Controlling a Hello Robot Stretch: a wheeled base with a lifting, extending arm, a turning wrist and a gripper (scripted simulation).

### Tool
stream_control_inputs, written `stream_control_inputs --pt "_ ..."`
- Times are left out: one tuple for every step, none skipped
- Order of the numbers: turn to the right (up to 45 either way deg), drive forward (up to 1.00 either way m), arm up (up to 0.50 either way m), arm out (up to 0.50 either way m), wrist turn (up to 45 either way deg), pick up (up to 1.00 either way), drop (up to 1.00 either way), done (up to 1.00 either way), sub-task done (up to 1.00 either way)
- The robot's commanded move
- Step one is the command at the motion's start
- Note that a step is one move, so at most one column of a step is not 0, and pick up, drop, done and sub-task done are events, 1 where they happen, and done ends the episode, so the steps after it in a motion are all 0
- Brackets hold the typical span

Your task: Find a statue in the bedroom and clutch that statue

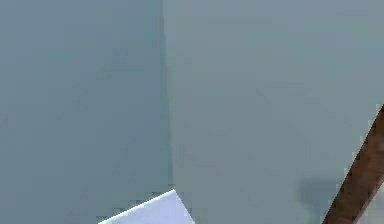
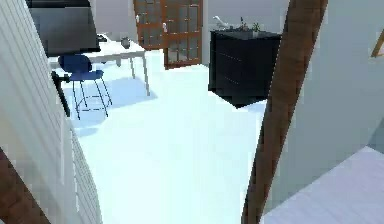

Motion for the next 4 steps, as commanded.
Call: stream_control_inputs --pt "45.0 0.0 0.0 0.0 0.0 0.0 0.0 0.0 0.0" --pt "45.0 0.0 0.0 0.0 0.0 0.0 0.0 0.0 0.0" --pt "3.0 0.0 0.0 0.0 0.0 0.0 0.0 0.0 0.0" --pt "0.0 0.5 0.0 0.0 0.0 0.0 0.0 0.0 0.0"
